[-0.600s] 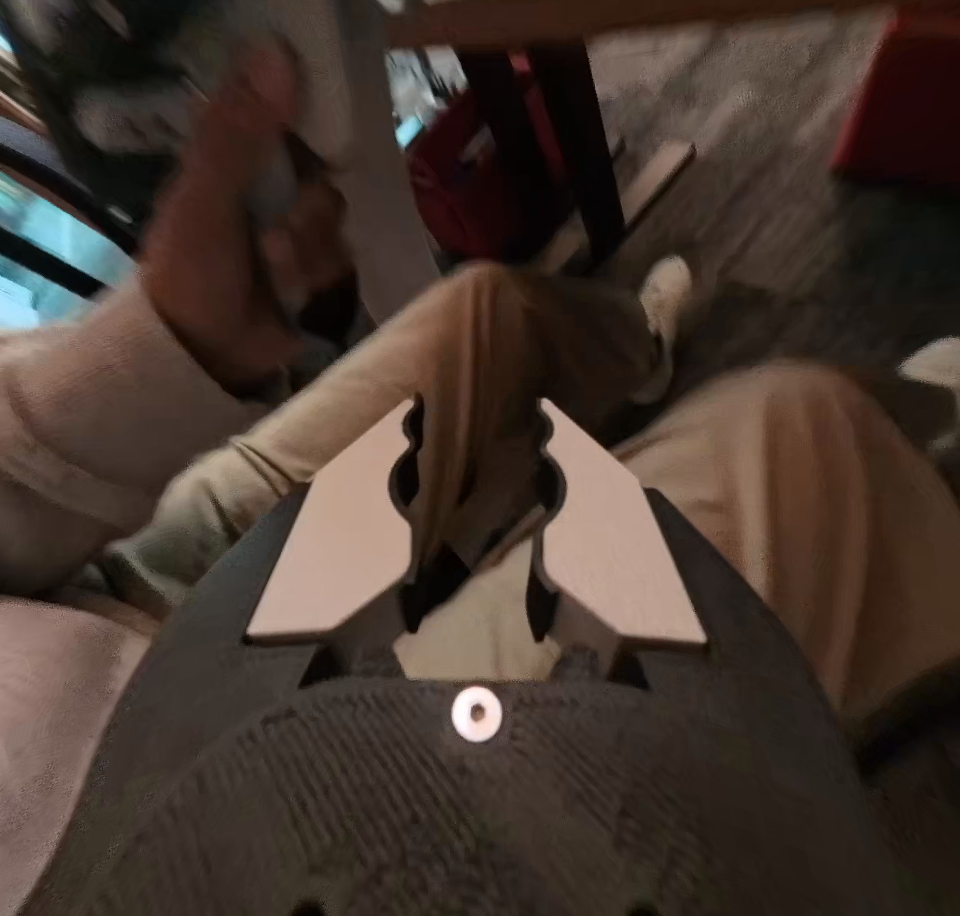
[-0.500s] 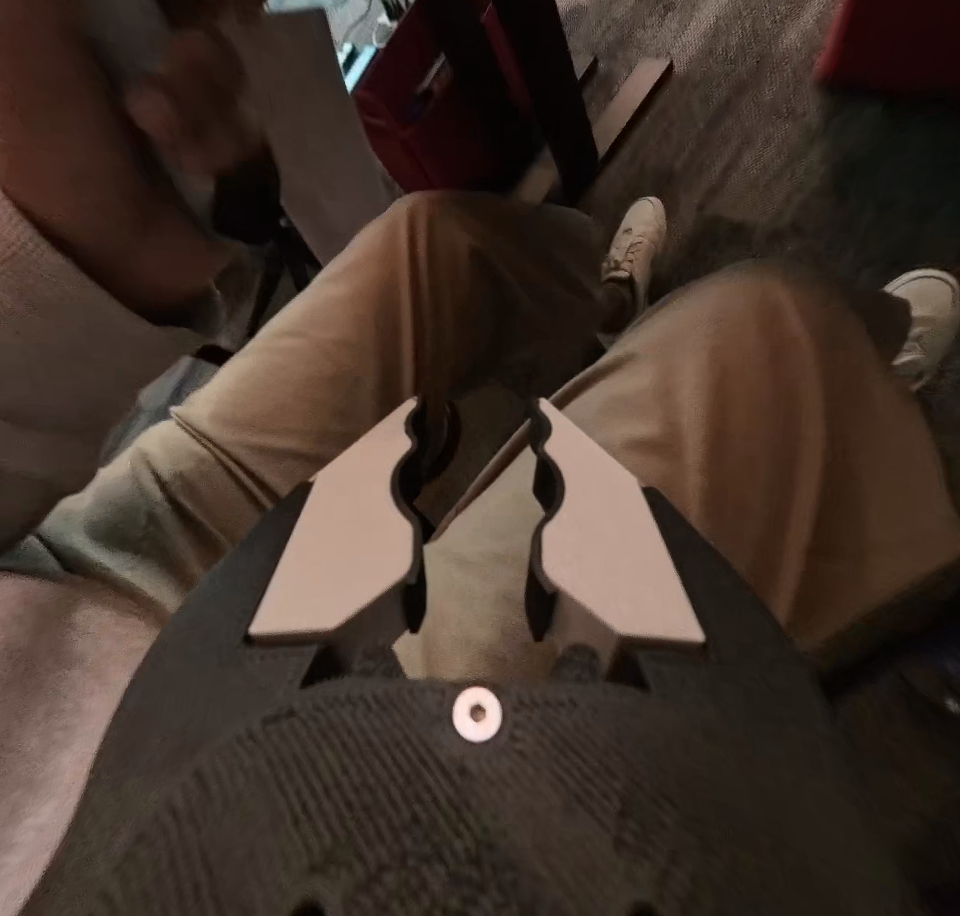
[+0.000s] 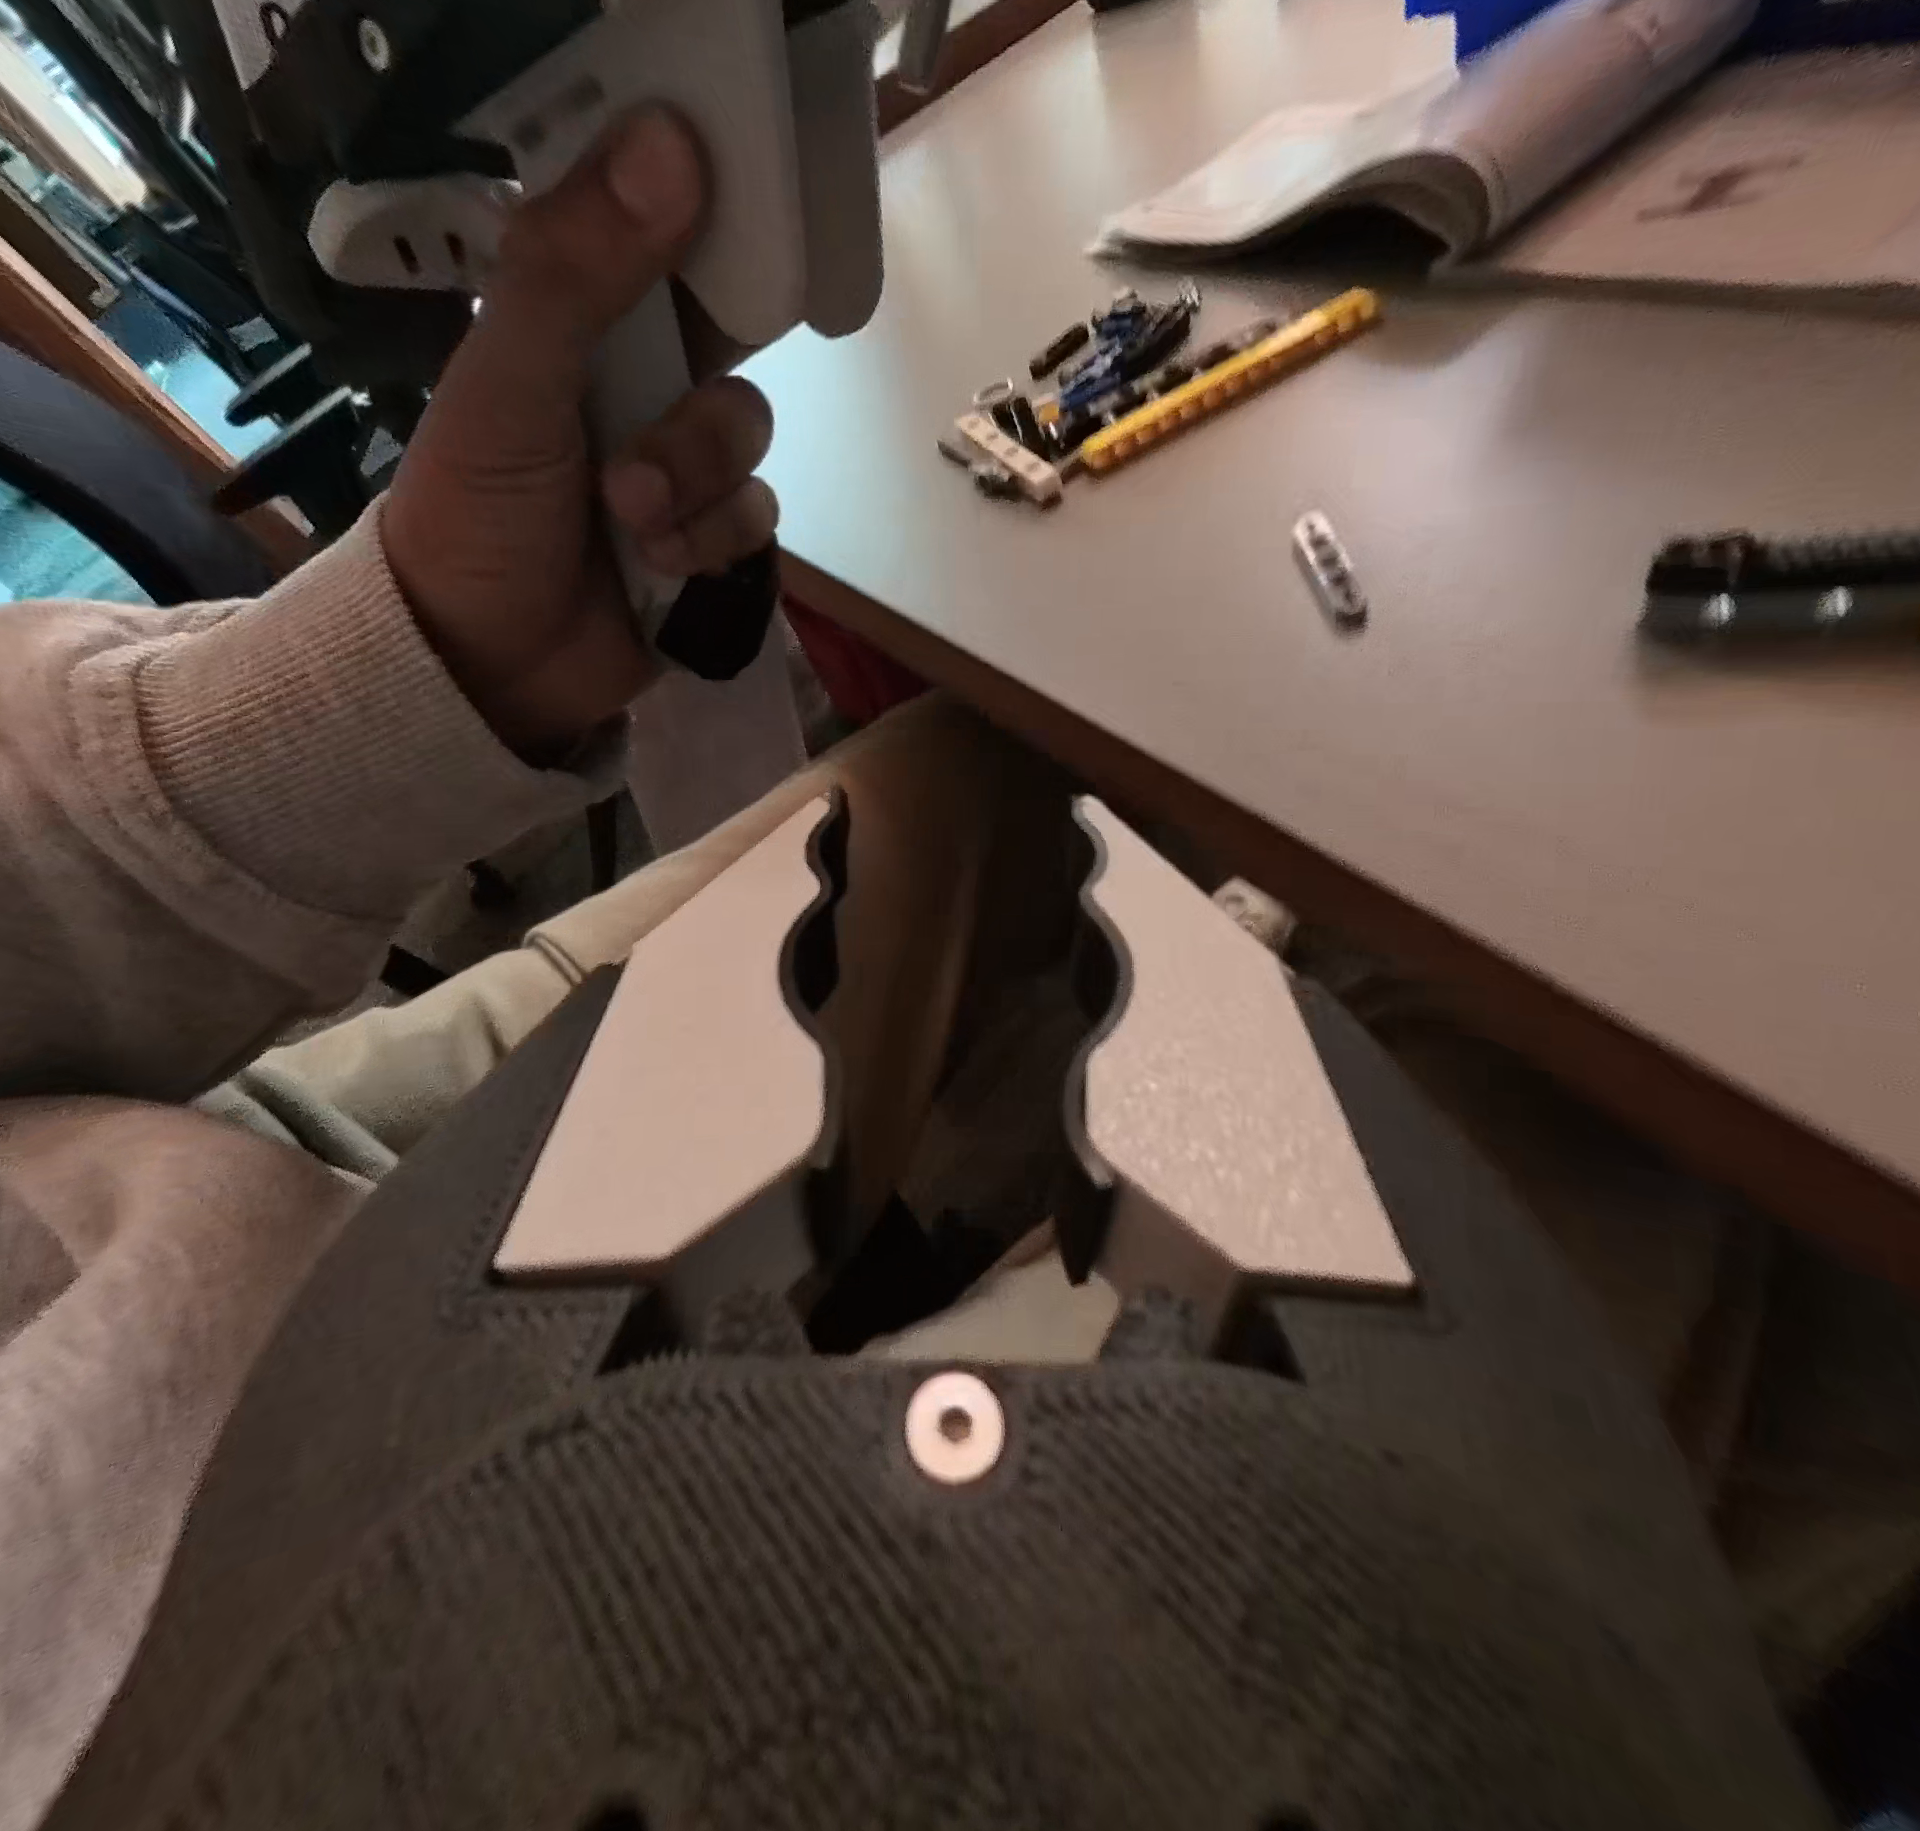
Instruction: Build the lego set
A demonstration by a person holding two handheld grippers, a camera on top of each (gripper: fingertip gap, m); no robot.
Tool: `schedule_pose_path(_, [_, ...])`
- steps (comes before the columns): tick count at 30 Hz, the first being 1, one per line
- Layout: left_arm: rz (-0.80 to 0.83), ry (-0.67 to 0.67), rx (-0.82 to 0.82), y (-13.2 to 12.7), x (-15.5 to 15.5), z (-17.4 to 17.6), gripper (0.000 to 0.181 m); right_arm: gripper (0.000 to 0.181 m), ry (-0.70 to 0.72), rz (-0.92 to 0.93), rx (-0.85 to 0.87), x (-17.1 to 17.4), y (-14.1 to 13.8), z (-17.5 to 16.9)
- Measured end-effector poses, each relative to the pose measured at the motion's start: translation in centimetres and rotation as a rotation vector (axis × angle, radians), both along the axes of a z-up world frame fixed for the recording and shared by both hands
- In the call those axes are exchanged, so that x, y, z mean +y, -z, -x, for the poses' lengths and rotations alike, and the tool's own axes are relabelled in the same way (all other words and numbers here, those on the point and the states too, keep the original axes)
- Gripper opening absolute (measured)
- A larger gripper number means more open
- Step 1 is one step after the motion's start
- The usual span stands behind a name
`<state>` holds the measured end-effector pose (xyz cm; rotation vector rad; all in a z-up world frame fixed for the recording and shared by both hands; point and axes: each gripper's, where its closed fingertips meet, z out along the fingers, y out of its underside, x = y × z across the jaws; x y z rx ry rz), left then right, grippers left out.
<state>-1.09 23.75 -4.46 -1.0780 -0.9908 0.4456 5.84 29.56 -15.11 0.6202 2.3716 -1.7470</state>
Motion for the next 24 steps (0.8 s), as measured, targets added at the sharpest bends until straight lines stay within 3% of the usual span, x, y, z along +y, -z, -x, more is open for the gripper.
schedule_pose_path(8, [-0.059, -0.021, 0.097, -4.1, -3.5, -2.3, 0.004, 0.035, -0.186, 0.125, 0.303, -5.0, -5.3, 1.4])
schedule_pose_path(12, [-0.079, -0.038, 0.027, -3.2, -5.9, -3.6, 0.004, 0.033, -0.147, 0.065, 0.456, -6.0, -6.3, 3.9])
schedule_pose_path(15, [-0.106, -0.048, 0.026, -3.5, -6.8, -3.9, 0.004, 0.033, -0.064, 0.039, 0.451, -5.4, -6.1, 6.4])
schedule_pose_path(21, [-0.036, 0.044, -0.089, 0.7, -3.7, -3.9, 0.004, 0.034, 0.032, -0.037, 0.294, -2.3, -2.3, 9.2])
schedule_pose_path(24, [-0.128, 0.072, -0.147, 3.0, -3.1, -3.8, 0.004, 0.033, 0.038, -0.075, 0.254, -2.0, -1.2, 9.4])
